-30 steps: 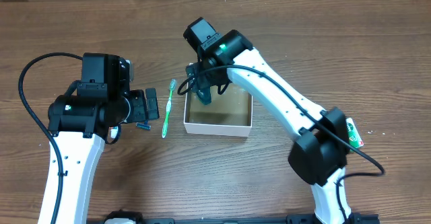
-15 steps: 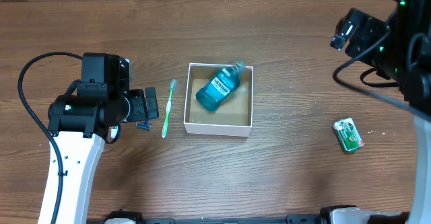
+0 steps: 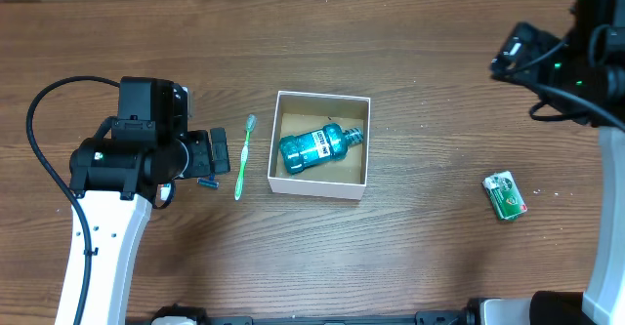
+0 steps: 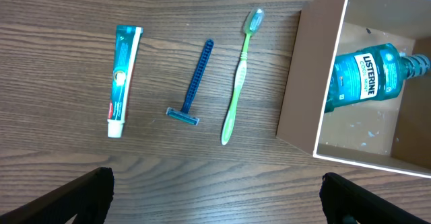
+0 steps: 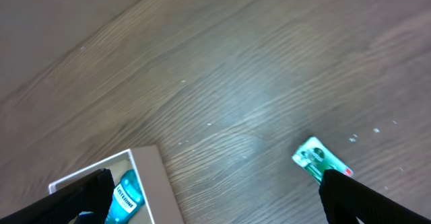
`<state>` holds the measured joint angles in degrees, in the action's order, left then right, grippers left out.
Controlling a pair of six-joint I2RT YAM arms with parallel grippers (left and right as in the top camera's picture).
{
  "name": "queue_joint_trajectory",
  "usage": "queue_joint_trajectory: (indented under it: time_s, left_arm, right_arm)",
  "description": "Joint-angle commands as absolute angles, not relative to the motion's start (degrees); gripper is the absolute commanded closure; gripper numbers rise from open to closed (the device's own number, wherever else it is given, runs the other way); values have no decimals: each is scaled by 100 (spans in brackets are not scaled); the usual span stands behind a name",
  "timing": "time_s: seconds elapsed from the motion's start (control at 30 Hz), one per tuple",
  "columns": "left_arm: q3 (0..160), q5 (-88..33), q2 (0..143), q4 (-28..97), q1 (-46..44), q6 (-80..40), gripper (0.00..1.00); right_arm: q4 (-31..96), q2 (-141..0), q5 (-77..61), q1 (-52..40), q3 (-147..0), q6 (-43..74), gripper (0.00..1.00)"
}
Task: Pack container
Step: 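Move the right gripper to the green Dettol soap and grasp it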
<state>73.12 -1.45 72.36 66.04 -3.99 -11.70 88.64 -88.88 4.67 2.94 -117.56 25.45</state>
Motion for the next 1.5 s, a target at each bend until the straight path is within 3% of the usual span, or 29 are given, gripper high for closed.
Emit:
queue_joint_trajectory:
  time_s: [0.0,0.23,0.47,0.83,1.03,1.17,1.47]
  left_arm:
    - [7430,-104,7264,6593,-377,-1245,0]
    - [7430,-104,7264,6593,-377,-1245,0]
    - [7430,-104,7264,6573,-377,-1245,0]
    - [7430,-104,7264,6466,-377,-1238,0]
    - [7430,-104,7264,6427,-377,-1223,0]
    - [7430,-104,7264,6423,-377,-1223,0]
    - [7430,-86,7264,6401,-377,-1223,0]
  right_arm:
    - [8923,-8750,392,596,-11775,2617,0]
    - [9218,-8750,392,703,-11773,2762,0]
    - [9456,-8812,220,1439,-11358,2709,0]
    - [7511,-8833,-82,2349,-7371,1192,0]
    - [6440,-8978,-121,2349,-6248,2062,0]
    - [5806,-8984,-91,2349,-6211,458,0]
    - [5124,-8989,-139,2309,-5332,-506,5]
